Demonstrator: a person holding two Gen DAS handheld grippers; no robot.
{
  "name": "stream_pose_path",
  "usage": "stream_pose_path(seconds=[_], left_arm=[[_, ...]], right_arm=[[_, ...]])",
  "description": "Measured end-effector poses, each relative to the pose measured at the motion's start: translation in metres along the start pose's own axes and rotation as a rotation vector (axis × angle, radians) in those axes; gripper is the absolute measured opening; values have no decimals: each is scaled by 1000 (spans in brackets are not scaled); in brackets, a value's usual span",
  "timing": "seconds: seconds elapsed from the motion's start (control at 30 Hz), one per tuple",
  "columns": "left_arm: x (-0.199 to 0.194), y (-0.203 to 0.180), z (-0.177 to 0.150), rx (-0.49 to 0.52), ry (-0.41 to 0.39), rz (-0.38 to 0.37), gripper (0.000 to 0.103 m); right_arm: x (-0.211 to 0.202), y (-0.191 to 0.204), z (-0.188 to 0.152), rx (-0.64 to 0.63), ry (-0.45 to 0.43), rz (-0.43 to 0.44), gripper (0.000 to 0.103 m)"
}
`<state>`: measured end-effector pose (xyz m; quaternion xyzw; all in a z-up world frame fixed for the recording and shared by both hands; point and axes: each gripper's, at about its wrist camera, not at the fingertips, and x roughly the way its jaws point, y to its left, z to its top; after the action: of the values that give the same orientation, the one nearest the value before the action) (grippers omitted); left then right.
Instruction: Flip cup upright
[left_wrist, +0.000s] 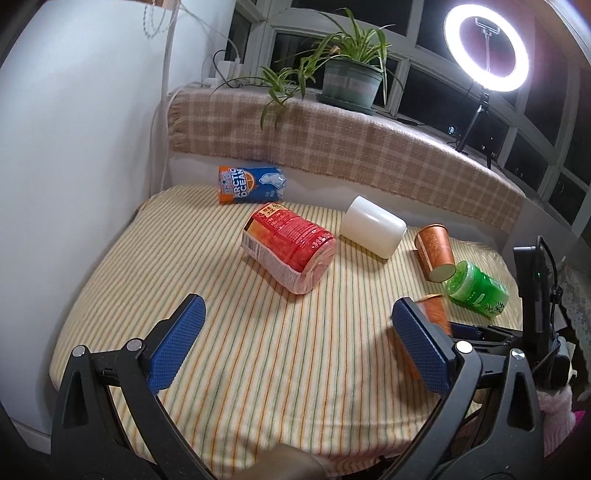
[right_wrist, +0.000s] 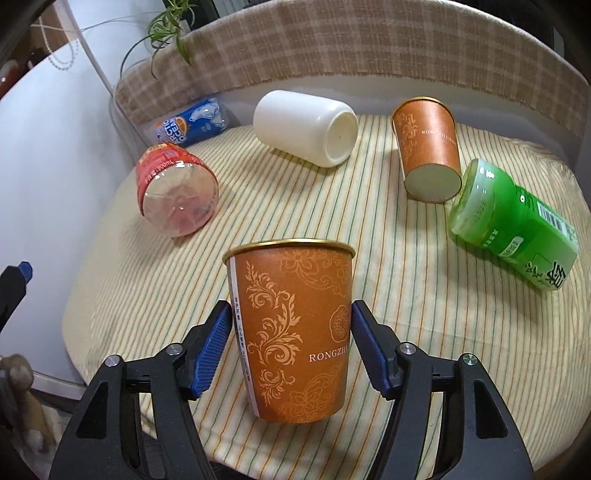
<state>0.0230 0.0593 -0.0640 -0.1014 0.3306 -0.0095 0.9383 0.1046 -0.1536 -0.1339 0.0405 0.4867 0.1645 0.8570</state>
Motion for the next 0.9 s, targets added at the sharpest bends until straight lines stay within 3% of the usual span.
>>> stream_pose_path(seconds=[0.17, 0.37, 0.57, 0.9], left_arm=[[7, -1, -1, -13, 47, -25, 103], [27, -13, -4, -90, 168, -144, 103], [47, -36, -4, -153, 241, -238, 103], [95, -64, -7, -217, 408, -305, 103]], right_arm=[[-15, -2, 0, -23, -57, -1, 73], [-48, -12, -9, -53, -136, -39, 73], [-74, -31, -26, -60, -170, -111, 73], [-98, -67, -47, 17, -195, -161, 73]])
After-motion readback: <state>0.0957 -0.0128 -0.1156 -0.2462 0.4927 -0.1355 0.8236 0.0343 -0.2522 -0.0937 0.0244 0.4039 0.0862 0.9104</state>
